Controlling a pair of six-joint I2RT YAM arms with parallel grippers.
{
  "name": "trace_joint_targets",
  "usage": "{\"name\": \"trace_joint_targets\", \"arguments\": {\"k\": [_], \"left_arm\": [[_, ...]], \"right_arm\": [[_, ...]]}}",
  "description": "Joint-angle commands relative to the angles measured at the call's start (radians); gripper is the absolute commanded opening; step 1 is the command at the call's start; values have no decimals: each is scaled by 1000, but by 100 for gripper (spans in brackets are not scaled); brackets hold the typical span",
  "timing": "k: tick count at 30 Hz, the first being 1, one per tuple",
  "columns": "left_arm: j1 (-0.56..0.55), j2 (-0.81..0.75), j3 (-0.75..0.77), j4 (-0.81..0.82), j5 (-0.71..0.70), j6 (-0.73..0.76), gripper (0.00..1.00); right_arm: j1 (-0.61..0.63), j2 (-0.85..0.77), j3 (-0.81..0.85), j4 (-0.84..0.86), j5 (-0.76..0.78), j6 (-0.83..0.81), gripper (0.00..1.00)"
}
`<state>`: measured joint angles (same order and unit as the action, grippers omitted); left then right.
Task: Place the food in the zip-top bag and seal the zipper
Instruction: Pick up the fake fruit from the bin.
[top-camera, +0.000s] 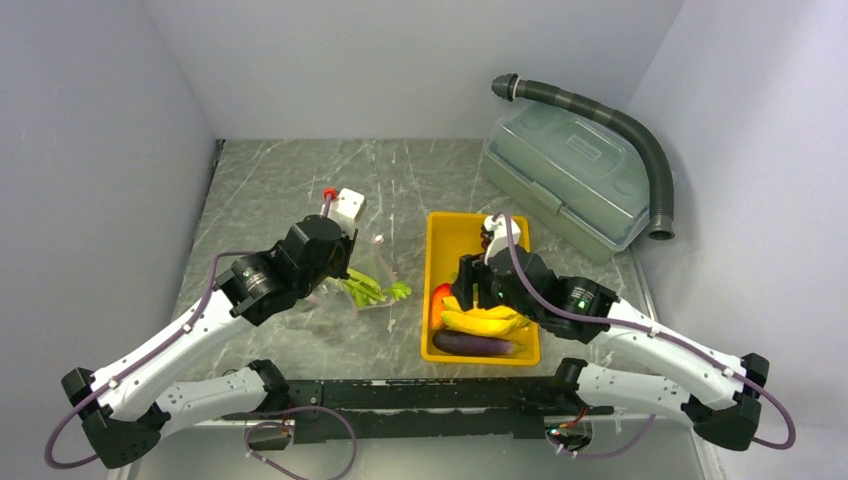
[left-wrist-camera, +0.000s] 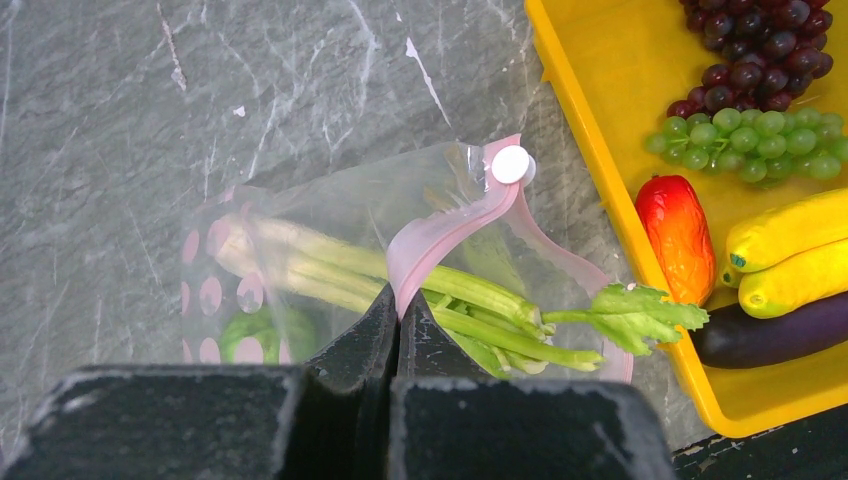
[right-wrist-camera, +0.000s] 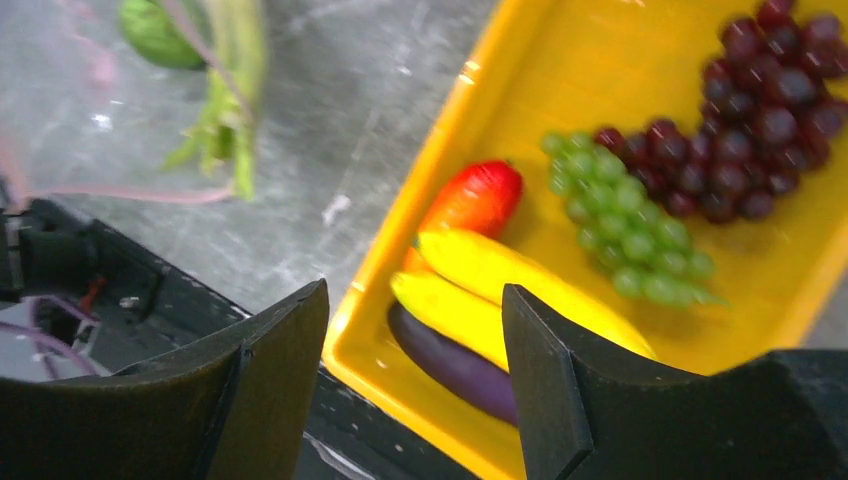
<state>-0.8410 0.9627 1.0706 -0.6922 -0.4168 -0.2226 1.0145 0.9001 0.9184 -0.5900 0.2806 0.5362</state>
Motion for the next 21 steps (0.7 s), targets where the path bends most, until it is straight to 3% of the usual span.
{"name": "trace_joint_targets", "arguments": {"k": [1,11,21], "left_arm": [[3,-18,3,45,-23,14,0],[4,-18,1,48,-18,16,0],[3,-22,2,48,-2,14,0]], "right_arm": [[1,-50,-9,-268,157,138,68],[1,-57,8,-617,325,409,65],[-39,1,-26,-595,399,463,59]]}}
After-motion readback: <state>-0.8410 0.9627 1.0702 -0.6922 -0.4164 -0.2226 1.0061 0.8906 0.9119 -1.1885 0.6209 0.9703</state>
